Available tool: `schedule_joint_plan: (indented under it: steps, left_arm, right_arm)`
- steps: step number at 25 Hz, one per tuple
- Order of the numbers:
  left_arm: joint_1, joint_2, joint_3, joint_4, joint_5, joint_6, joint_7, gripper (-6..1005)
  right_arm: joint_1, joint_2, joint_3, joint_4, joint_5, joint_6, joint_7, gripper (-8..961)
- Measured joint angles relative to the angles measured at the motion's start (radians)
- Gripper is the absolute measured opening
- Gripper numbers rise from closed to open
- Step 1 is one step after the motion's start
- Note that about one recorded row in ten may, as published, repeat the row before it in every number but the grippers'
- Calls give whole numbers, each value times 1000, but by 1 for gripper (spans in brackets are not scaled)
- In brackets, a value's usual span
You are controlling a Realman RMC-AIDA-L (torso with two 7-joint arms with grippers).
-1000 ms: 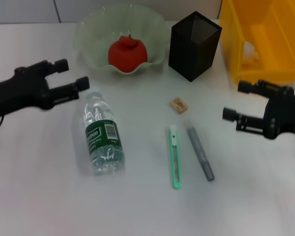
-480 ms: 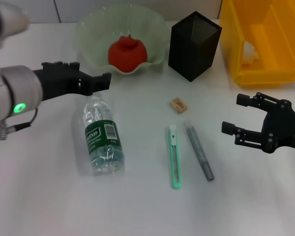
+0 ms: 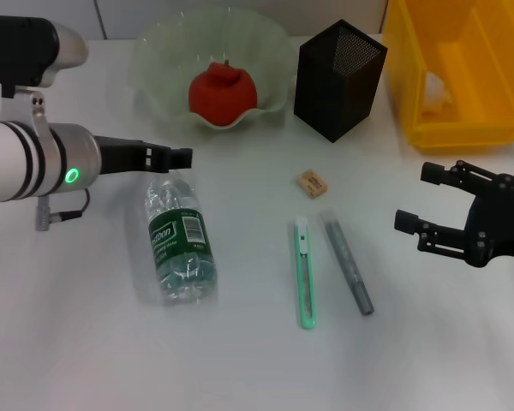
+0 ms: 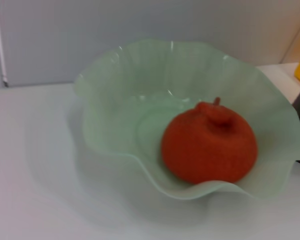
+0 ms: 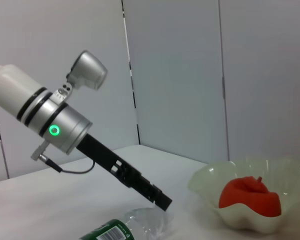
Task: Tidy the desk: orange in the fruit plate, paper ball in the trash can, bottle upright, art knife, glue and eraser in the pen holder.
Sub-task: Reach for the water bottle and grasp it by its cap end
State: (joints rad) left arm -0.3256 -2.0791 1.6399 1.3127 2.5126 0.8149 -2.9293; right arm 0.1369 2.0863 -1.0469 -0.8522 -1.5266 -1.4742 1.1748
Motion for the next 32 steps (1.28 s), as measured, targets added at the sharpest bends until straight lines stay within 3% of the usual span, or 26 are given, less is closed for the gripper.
schedule_joint_plan:
  steps: [5,17,32]
  left_arm:
    - [-54,3,-21,-75,-82,9,24,804]
    - [-60,4,-50,-93,-112,28,42,800]
    - [-111,5,-42,-168,-120,28,58,781]
  right_arm:
    - [0,0,6,1,0,-4,5,810]
    - [0,2,5,7,0,-5,6,810]
    - [6,0,5,19,0,-3,6,809]
